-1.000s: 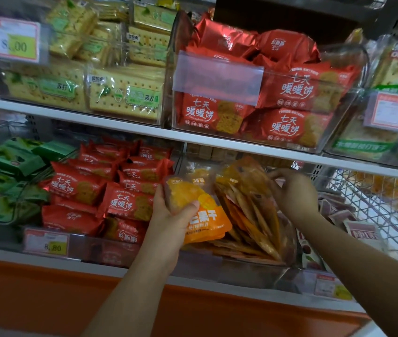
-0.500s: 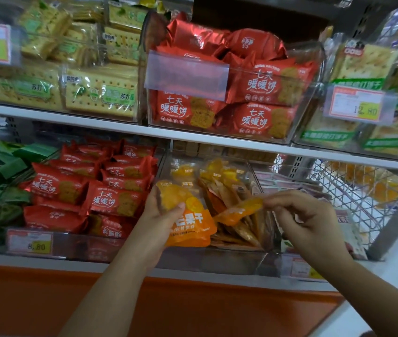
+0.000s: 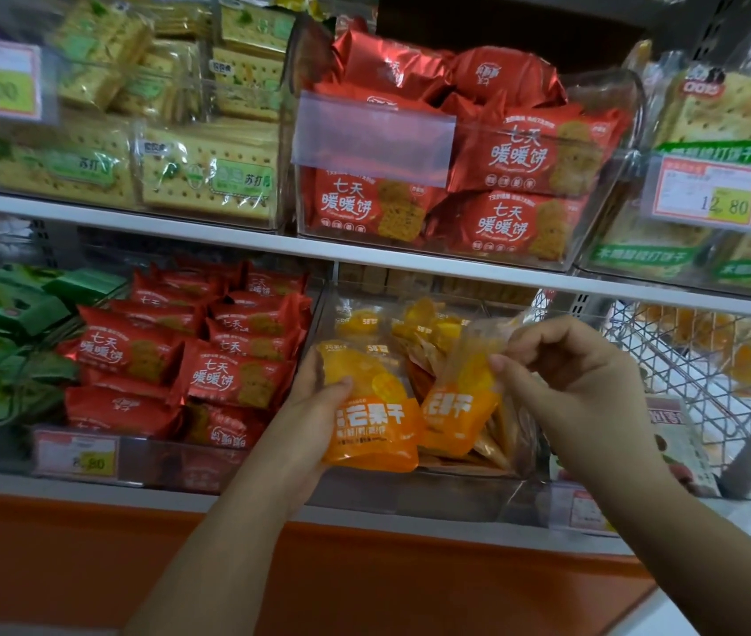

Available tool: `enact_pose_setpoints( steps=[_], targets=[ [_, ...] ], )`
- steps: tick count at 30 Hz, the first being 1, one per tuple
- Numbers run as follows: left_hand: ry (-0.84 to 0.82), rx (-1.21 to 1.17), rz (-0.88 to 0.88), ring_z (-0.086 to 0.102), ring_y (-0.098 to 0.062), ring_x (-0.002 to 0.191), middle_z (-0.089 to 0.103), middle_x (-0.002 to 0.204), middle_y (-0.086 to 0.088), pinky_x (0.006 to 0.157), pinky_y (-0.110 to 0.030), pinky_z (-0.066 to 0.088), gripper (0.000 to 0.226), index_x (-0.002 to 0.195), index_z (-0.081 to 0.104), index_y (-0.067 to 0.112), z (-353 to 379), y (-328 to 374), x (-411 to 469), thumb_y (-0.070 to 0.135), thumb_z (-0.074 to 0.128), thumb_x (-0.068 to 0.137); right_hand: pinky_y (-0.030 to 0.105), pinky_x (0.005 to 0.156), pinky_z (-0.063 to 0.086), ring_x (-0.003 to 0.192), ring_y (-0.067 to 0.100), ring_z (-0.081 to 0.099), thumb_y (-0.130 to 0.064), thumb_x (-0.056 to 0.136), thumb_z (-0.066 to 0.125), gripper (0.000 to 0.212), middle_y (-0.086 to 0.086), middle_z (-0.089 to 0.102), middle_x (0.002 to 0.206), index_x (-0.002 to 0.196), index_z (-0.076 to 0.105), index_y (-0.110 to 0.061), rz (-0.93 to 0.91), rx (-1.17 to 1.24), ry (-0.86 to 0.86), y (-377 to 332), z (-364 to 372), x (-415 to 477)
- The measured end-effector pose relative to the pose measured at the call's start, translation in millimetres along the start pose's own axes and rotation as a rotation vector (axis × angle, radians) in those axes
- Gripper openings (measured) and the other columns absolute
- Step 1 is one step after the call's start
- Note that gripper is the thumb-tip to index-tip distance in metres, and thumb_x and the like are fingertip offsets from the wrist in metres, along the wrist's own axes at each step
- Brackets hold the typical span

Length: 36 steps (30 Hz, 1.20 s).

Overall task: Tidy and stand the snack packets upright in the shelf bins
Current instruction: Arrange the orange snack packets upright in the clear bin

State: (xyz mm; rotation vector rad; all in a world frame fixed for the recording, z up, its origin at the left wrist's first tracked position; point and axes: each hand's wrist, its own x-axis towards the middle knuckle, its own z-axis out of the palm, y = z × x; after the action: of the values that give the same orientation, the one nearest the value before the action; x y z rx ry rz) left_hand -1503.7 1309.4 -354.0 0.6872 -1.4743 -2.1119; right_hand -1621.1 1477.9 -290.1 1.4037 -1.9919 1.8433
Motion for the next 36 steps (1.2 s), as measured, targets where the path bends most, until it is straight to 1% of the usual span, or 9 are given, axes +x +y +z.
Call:
enact_pose_setpoints(
  steps=[4, 8, 13, 17, 21, 23, 26, 29, 36],
  targets=[
    [0.003, 0.001, -0.014, 0.069, -0.019, 0.089, 0.062, 0.113, 0.005, 0.062, -0.031, 0.055, 0.06, 0.146, 0.023, 0.042, -6, 3, 0, 0.015, 0.046, 0.098, 0.021, 0.064, 0.048, 0.069, 0.015, 0.056, 0.007, 0.079, 0.065, 0.025, 0.008, 0.058, 0.074, 0.077, 0.057, -0.017, -0.053, 0.068, -0.037, -12, 2, 7],
    [-0.037, -0.006, -0.028, 0.071, -0.017, 0.084, 0.064, 0.118, 0.0, 0.058, -0.03, 0.055, 0.058, 0.145, 0.025, 0.043, -7, 3, -3, 0.016, 0.046, 0.098, 0.022, 0.062, 0.047, 0.066, 0.008, 0.054, 0.009, 0.082, 0.061, 0.034, -0.006, 0.058, 0.068, 0.072, 0.059, -0.023, 0.057, 0.141, -0.121, -6, 11, 10],
    [-0.058, 0.001, -0.052, 0.068, -0.019, 0.093, 0.053, 0.135, -0.001, 0.06, -0.03, 0.056, 0.059, 0.146, 0.021, 0.044, -7, 5, -7, 0.018, 0.046, 0.099, 0.023, 0.06, 0.04, 0.067, 0.011, 0.049, 0.011, 0.082, 0.058, 0.045, -0.011, 0.058, 0.067, 0.063, 0.064, -0.029, 0.11, 0.307, -0.023, -14, 6, 17],
    [-0.103, -0.066, -0.04, 0.07, -0.02, 0.089, 0.066, 0.118, -0.002, 0.062, -0.033, 0.055, 0.05, 0.143, 0.029, 0.045, -3, 6, -10, 0.025, 0.044, 0.099, 0.025, 0.057, 0.039, 0.062, 0.01, 0.048, 0.007, 0.085, 0.057, 0.042, -0.011, 0.059, 0.062, 0.062, 0.064, -0.028, 0.198, 0.278, 0.055, -6, 22, 16],
    [-0.159, -0.081, 0.003, 0.066, -0.02, 0.104, 0.062, 0.127, -0.002, 0.079, -0.037, 0.058, 0.056, 0.141, 0.038, 0.038, 0, 4, -13, 0.057, 0.043, 0.088, 0.027, 0.064, 0.045, 0.066, 0.01, 0.054, 0.005, 0.086, 0.057, 0.035, -0.007, 0.063, 0.069, 0.066, 0.063, -0.024, 0.34, 0.297, 0.157, 15, 54, 13],
    [-0.18, -0.049, 0.074, 0.065, -0.021, 0.108, 0.06, 0.128, -0.001, 0.087, -0.043, 0.055, 0.064, 0.138, 0.039, 0.04, 1, 4, -14, 0.059, 0.057, 0.08, 0.026, 0.067, 0.047, 0.071, 0.009, 0.057, 0.004, 0.086, 0.058, 0.034, -0.005, 0.064, 0.074, 0.067, 0.063, -0.025, 0.325, 0.254, 0.124, 19, 71, 11],
    [-0.057, -0.098, 0.197, 0.068, -0.022, 0.101, 0.067, 0.116, 0.001, 0.082, -0.045, 0.056, 0.067, 0.132, 0.044, 0.04, -7, 10, -13, 0.026, 0.07, 0.072, 0.018, 0.06, 0.043, 0.064, 0.006, 0.054, 0.0, 0.086, 0.06, 0.028, -0.005, 0.062, 0.069, 0.075, 0.063, -0.025, 0.243, 0.228, -0.013, 18, 85, 21],
    [0.12, -0.179, 0.319, 0.07, -0.019, 0.093, 0.069, 0.112, 0.0, 0.07, -0.038, 0.057, 0.071, 0.133, 0.046, 0.034, -31, 23, -11, 0.022, 0.068, 0.067, 0.017, 0.064, 0.045, 0.065, 0.007, 0.055, -0.005, 0.086, 0.063, 0.023, -0.005, 0.063, 0.074, 0.088, 0.062, -0.027, 0.176, 0.148, -0.216, 25, 78, 44],
    [0.372, -0.154, 0.419, 0.07, -0.016, 0.09, 0.066, 0.115, -0.001, 0.064, -0.033, 0.056, 0.061, 0.141, 0.038, 0.028, -75, 26, -9, 0.014, 0.063, 0.087, 0.021, 0.085, 0.052, 0.09, 0.005, 0.065, -0.018, 0.087, 0.065, 0.019, -0.004, 0.068, 0.103, 0.104, 0.064, -0.025, 0.168, -0.347, -1.115, 46, 81, 77]
  ],
)
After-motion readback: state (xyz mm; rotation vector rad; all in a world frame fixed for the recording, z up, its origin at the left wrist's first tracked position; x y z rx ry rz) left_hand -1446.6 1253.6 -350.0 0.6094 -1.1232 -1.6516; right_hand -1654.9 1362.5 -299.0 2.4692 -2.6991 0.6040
